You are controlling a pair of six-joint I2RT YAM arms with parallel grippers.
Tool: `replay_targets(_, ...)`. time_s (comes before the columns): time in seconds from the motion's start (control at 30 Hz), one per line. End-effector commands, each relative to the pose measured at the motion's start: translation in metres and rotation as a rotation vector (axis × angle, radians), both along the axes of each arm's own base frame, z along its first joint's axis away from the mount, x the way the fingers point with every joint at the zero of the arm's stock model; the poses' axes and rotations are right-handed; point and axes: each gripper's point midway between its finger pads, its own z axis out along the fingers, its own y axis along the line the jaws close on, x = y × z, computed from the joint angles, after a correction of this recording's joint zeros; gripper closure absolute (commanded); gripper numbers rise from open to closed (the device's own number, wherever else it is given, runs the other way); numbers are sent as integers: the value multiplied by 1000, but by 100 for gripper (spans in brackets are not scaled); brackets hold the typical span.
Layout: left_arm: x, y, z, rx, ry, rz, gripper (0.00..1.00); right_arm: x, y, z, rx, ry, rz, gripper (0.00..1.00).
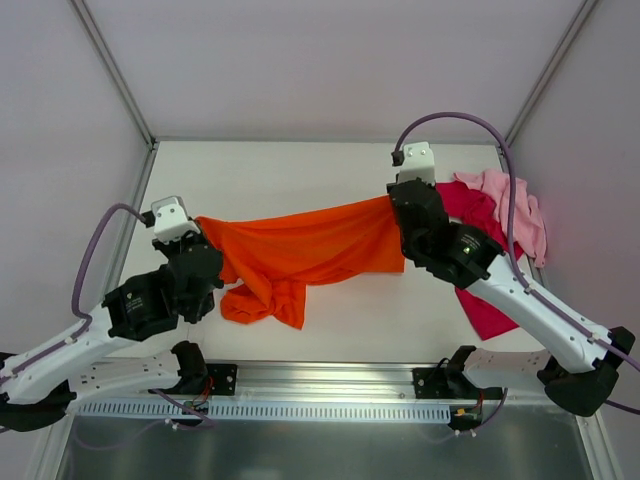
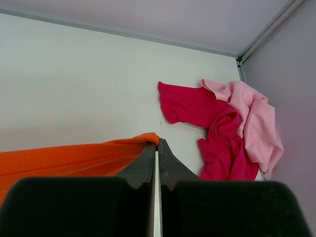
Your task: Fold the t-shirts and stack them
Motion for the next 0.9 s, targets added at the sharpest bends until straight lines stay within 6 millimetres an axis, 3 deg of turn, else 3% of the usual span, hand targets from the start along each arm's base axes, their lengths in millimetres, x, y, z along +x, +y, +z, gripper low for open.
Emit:
replay_targets(0.0, 4, -7, -21, -46, 56, 11, 100, -2, 0, 14, 78, -48, -4, 99)
replay_targets(0.03, 8, -3, -21, -13, 63, 20, 100, -3, -1, 15, 80, -50, -4, 99)
replay_targets(0.07, 13, -13, -32, -20, 87, -31, 100, -4, -2, 14, 75, -48, -1, 99)
replay_targets(0.1, 17, -17, -32, -41, 78, -55, 100, -5, -2, 15, 77, -50, -2, 99)
replay_targets(0.3, 14, -21, -33, -124, 79, -96, 100, -11, -13, 21, 70, -69, -9, 99)
replay_targets(0.43, -2, -23, -40, -166, 72, -79, 100, -10, -11, 18, 61, -65, -8, 99)
replay_targets(0.47, -12, -12, -45, -94, 100, -72, 100, -9, -11, 17, 59, -65, -9, 99)
replay_targets(0.5, -19, -19, -45, -188, 81, -87, 100, -8, -8, 15, 58, -62, -3, 99)
replay_targets(0.57, -27, -2, -52, -77, 140, -55, 100, -5, -5, 13, 65, -60, -5, 99)
replay_targets(0.6, -27, -8, -57, -122, 141, -33, 100, -4, -1, 10, 65, -53, 7, 99)
replay_targets(0.73, -30, -1, -74, -45, 153, 14, 100, 1, 7, 5, 57, -44, 13, 99)
replay_targets(0.87, -26, -6, -67, -36, 130, 16, 100, 3, 10, 1, 38, -38, 9, 99)
